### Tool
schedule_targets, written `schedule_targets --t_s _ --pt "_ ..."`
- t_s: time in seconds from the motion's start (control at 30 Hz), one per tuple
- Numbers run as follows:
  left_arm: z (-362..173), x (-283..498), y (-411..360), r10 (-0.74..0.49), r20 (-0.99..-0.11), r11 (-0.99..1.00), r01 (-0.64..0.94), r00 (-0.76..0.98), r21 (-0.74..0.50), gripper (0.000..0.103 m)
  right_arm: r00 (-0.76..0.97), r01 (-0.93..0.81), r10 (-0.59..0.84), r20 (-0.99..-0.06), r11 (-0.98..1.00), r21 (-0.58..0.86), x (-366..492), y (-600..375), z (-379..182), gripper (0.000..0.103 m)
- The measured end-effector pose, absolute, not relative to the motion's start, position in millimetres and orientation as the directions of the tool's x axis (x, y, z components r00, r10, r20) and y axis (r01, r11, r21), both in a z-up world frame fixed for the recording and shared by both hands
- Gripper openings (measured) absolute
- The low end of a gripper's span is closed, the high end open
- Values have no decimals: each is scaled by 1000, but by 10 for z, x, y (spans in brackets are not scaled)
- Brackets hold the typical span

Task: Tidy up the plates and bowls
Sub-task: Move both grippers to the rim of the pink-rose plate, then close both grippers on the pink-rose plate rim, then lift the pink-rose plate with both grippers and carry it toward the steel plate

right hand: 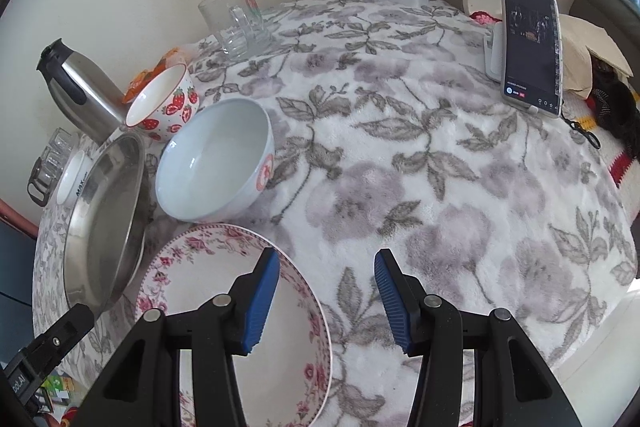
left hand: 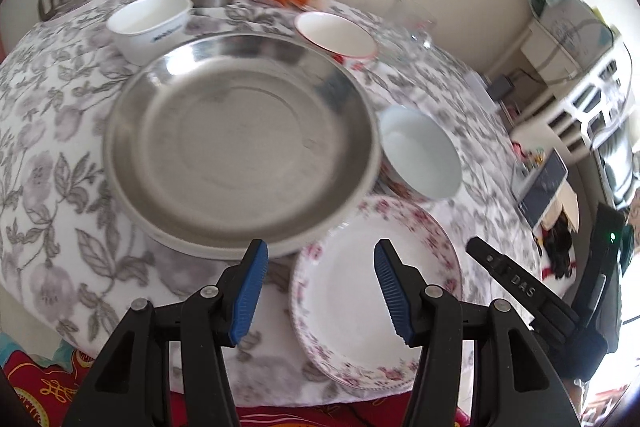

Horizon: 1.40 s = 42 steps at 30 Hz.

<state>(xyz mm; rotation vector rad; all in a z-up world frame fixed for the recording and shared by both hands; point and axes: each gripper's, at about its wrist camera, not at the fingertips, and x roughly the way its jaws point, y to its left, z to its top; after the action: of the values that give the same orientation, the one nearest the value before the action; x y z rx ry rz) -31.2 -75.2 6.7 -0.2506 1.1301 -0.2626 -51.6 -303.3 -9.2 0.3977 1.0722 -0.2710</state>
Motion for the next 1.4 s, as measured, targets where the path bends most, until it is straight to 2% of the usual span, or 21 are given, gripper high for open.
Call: schedule_targets --t_s 0.43,0.57,0.77,1.17,1.4 --pt "-309 -345 -962 -293 -928 956 52 232 -289 56 325 348 116 -938 908 233 -480 -2923 -478 51" --pt "-397 -334 -944 -295 -935 955 28 199 -295 53 319 338 119 -940 913 230 -473 -2893 -517 36" --pt "-492 -317 -906 -284 -943 958 1 171 -288 40 327 337 140 -935 907 254 -470 -2888 -548 24" --pt "-639 -239 -847 -285 -949 954 -53 134 -294 21 337 342 172 -926 894 290 -472 -2958 -561 23" --pt "-661 -191 -805 -295 -947 951 -57 127 -303 21 346 339 173 -922 894 295 -488 -2970 -559 23"
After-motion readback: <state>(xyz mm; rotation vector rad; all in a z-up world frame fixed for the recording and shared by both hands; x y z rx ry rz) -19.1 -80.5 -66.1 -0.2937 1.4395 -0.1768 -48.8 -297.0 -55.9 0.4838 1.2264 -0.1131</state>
